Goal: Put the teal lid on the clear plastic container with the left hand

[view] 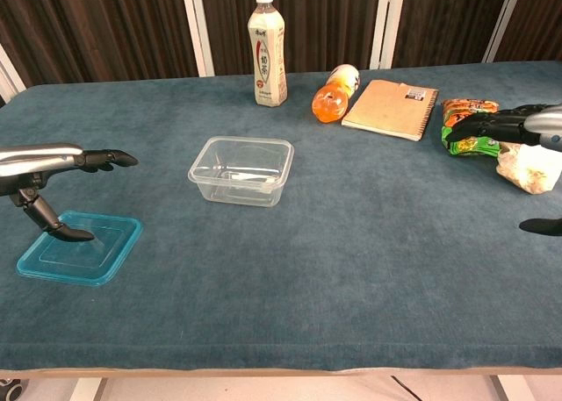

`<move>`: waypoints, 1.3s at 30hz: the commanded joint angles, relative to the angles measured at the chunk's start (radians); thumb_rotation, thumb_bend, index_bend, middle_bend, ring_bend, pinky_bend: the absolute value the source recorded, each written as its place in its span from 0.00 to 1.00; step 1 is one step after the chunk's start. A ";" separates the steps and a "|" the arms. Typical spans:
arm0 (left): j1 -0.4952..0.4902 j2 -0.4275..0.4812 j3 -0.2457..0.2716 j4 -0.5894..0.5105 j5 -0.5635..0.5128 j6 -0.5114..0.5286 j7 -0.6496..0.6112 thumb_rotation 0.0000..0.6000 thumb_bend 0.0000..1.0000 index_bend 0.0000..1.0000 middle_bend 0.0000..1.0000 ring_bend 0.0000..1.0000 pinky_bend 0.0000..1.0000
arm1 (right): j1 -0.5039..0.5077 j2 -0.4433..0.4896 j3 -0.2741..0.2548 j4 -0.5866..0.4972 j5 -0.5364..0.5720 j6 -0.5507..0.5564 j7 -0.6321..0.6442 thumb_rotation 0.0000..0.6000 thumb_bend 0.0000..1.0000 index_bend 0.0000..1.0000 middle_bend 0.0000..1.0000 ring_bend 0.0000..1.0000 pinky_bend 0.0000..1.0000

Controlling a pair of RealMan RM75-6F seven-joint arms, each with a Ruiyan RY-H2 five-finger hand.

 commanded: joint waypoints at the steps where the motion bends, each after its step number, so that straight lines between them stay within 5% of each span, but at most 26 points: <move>1: 0.002 0.009 0.003 -0.003 0.005 -0.003 -0.007 1.00 0.22 0.00 0.00 0.00 0.00 | 0.003 0.004 -0.005 -0.002 0.001 0.000 -0.001 1.00 0.20 0.00 0.00 0.00 0.00; 10: 0.020 0.053 0.072 -0.023 0.043 -0.011 0.061 1.00 0.21 0.00 0.00 0.00 0.00 | -0.014 0.037 -0.045 0.010 -0.054 0.024 0.060 1.00 0.20 0.00 0.00 0.00 0.00; 20: -0.024 0.042 0.094 -0.026 -0.094 -0.075 0.187 1.00 0.21 0.00 0.00 0.00 0.00 | -0.023 0.065 -0.072 0.017 -0.077 0.025 0.127 1.00 0.20 0.00 0.00 0.00 0.00; 39: -0.016 -0.016 0.087 0.059 -0.044 -0.096 0.092 1.00 0.21 0.00 0.00 0.00 0.00 | -0.019 0.078 -0.080 0.015 -0.056 0.013 0.141 1.00 0.20 0.00 0.00 0.00 0.00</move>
